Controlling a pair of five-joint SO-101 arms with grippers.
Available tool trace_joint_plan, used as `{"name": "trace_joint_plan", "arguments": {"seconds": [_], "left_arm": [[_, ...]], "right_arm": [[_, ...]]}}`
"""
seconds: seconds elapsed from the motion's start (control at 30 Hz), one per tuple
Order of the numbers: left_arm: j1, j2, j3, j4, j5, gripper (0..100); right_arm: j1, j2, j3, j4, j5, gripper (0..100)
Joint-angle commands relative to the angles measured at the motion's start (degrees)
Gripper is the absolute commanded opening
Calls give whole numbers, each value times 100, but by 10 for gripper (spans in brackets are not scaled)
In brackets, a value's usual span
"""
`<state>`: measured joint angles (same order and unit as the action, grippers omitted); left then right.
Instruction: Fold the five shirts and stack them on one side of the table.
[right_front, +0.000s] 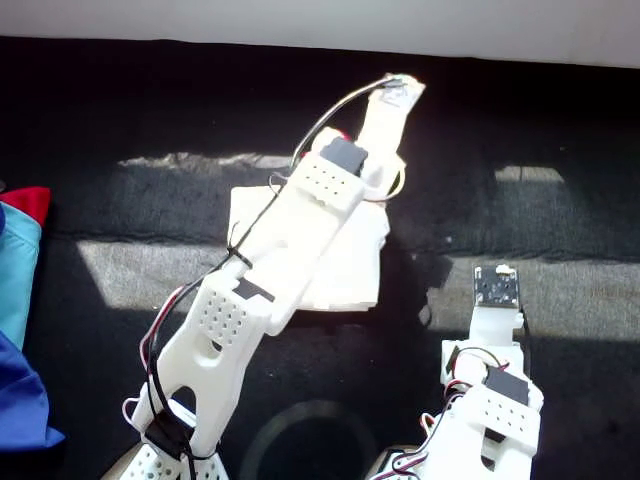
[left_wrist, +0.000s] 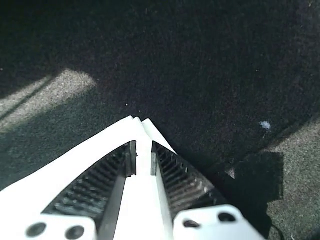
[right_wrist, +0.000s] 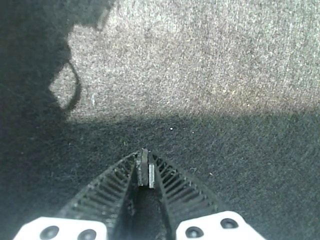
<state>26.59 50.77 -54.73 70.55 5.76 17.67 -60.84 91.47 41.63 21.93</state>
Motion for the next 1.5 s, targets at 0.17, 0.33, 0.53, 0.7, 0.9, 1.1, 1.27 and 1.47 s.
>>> {"name": "trace_joint_plan", "arguments": {"seconds": [0.17,0.33,0.53,0.7,0.9,1.1,1.27,1.47], "left_arm": [[-136,-92,-2448,2558,9,71],[-593,-207,-3064,3156,9,72],[-1200,-1402,-2141,3165,-220,72],[-1684,-3275,-101,3156,-642,71],[-2545,-5376,2756,3147,-1169,70],[-3433,-6651,5314,2796,-1187,70],[-3943,-7389,6501,2084,-1187,70],[-4004,-8127,7134,1741,-1196,70]], "right_arm": [[40,4,-110,-22,18,9],[-171,31,-1842,1270,-554,58],[-1051,40,-3662,2325,-659,118],[-1481,57,-4365,2396,-1319,122],[-2220,963,-4971,2510,-1697,123],[-2949,2844,-6264,2642,-2418,152],[-3468,4629,-7705,3125,-3297,249],[-3741,6510,-9200,3363,-4044,248]]}}
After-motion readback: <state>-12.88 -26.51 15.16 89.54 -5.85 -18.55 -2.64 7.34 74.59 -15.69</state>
